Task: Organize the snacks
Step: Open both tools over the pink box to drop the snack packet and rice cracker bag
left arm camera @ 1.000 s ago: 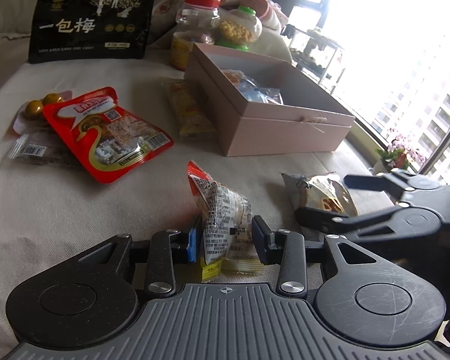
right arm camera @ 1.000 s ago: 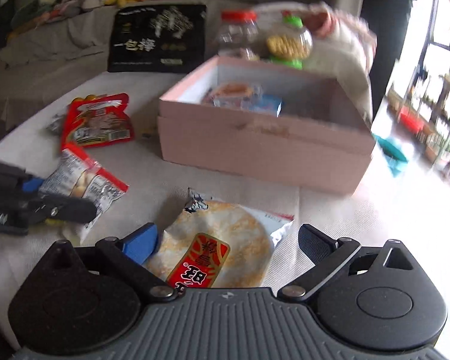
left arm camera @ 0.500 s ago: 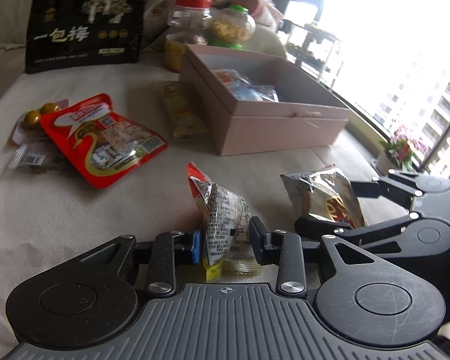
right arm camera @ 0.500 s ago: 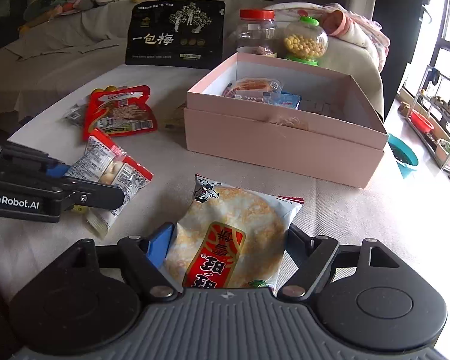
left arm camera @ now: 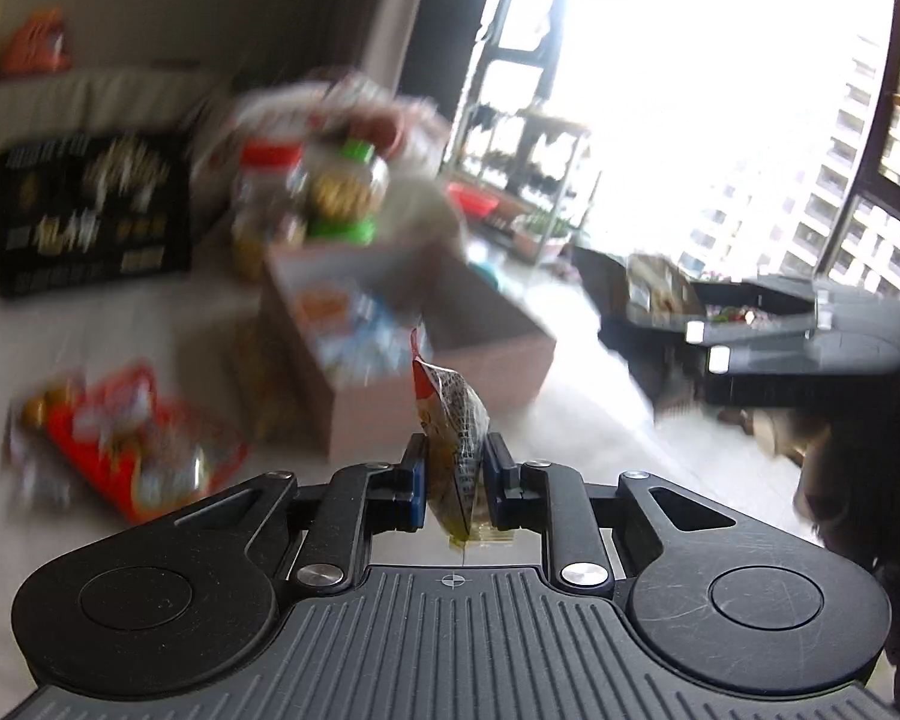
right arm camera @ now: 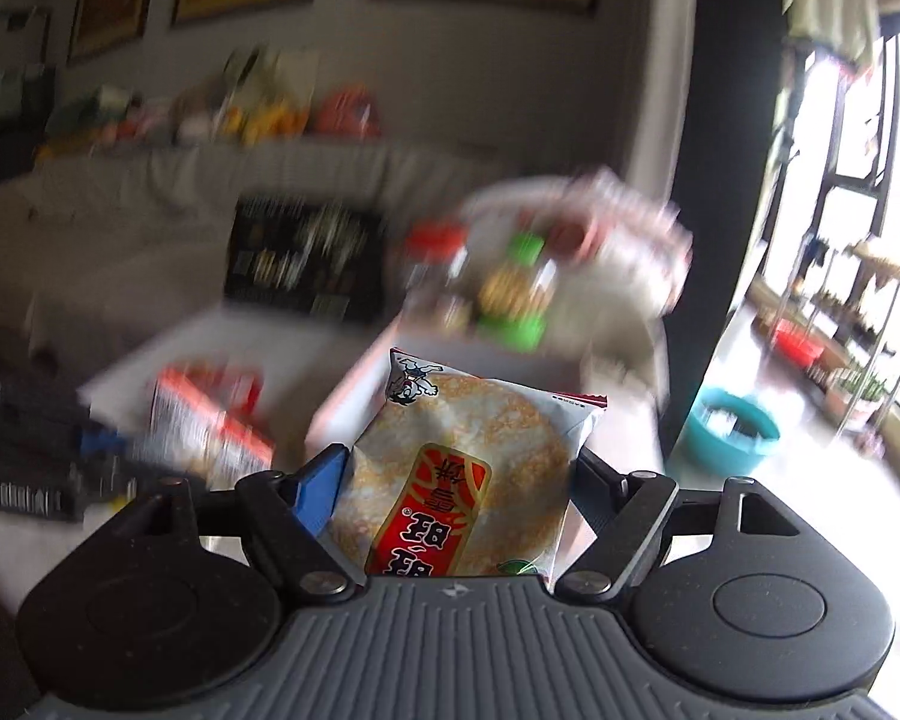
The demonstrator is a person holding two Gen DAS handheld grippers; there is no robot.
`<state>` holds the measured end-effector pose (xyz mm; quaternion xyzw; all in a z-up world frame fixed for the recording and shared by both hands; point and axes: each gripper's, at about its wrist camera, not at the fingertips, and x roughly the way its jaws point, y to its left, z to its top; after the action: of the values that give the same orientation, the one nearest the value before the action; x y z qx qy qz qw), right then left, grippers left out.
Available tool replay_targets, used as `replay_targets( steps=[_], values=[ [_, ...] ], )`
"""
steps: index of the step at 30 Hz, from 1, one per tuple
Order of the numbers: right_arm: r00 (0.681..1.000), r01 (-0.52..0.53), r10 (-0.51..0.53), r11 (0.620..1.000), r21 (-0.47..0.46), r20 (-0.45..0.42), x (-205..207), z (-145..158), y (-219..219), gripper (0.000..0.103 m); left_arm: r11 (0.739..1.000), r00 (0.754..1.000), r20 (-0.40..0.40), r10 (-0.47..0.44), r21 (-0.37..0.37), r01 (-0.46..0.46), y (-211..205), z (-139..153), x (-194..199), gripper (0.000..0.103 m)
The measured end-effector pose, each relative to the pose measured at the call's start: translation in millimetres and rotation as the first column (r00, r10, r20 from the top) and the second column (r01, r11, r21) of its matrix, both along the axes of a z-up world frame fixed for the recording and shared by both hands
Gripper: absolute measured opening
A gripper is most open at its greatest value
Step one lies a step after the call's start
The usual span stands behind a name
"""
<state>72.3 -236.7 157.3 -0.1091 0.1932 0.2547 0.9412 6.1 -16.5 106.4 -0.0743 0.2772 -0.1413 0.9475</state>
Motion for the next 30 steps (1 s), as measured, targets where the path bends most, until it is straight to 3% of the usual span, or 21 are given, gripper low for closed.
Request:
replay_targets(
  steps=[3, 7, 10, 12, 17, 21, 24, 27, 30],
  values=[
    [0.998, 0.018, -0.02, 0.999, 0.041, 0.052, 20.0, 28.9, -3.0, 0.078, 0.999, 0.999, 0.052, -0.012, 0.046, 0.01, -10.7, 18.6, 19.4, 0.023],
    [0.992, 0.067, -0.069, 0.997, 0.024, 0.101, 47.6, 42.1, -0.1, 0.078, 0.999, 0.998, 0.047, -0.031, 0.033, 0.029, -16.9, 24.8, 51.5, 0.023],
    [0.99, 0.096, -0.097, 0.995, 0.011, 0.104, 71.1, 41.5, 2.3, 0.078, 0.999, 0.998, 0.045, -0.042, -0.02, 0.043, -12.4, 28.6, 82.2, 0.023],
    [0.989, 0.118, -0.117, 0.993, 0.003, 0.092, 89.7, 38.6, 3.9, 0.078, 0.994, 0.999, 0.042, -0.034, -0.102, 0.038, -3.4, 31.1, 110.8, 0.023],
    [0.99, 0.14, -0.139, 0.99, -0.016, 0.009, 134.8, 20.8, 10.3, 0.078, 0.965, 0.995, -0.04, -0.094, -0.248, 0.081, -6.3, 8.1, 188.7, 0.023],
    [0.978, 0.145, -0.142, 0.989, 0.008, -0.155, 174.7, -0.9, 15.6, 0.078, 0.976, 0.975, -0.208, -0.082, -0.213, 0.037, -18.9, -42.1, 230.7, 0.025],
    [0.953, 0.122, -0.106, 0.992, 0.037, -0.285, 200.5, -19.6, 28.4, 0.079, 0.965, 0.981, -0.191, -0.031, -0.261, -0.02, 3.2, -45.8, 220.4, 0.025],
    [0.924, 0.121, -0.112, 0.993, 0.003, -0.366, 228.0, -39.5, 53.3, 0.079, 0.951, 0.993, -0.114, 0.029, -0.303, -0.063, 37.6, -30.0, 188.5, 0.025],
    [0.887, 0.12, -0.121, 0.992, -0.032, -0.445, 260.0, -63.3, 75.4, 0.079, 0.945, 0.989, -0.065, 0.13, -0.293, -0.144, 74.2, -23.8, 146.7, 0.025]
  ],
)
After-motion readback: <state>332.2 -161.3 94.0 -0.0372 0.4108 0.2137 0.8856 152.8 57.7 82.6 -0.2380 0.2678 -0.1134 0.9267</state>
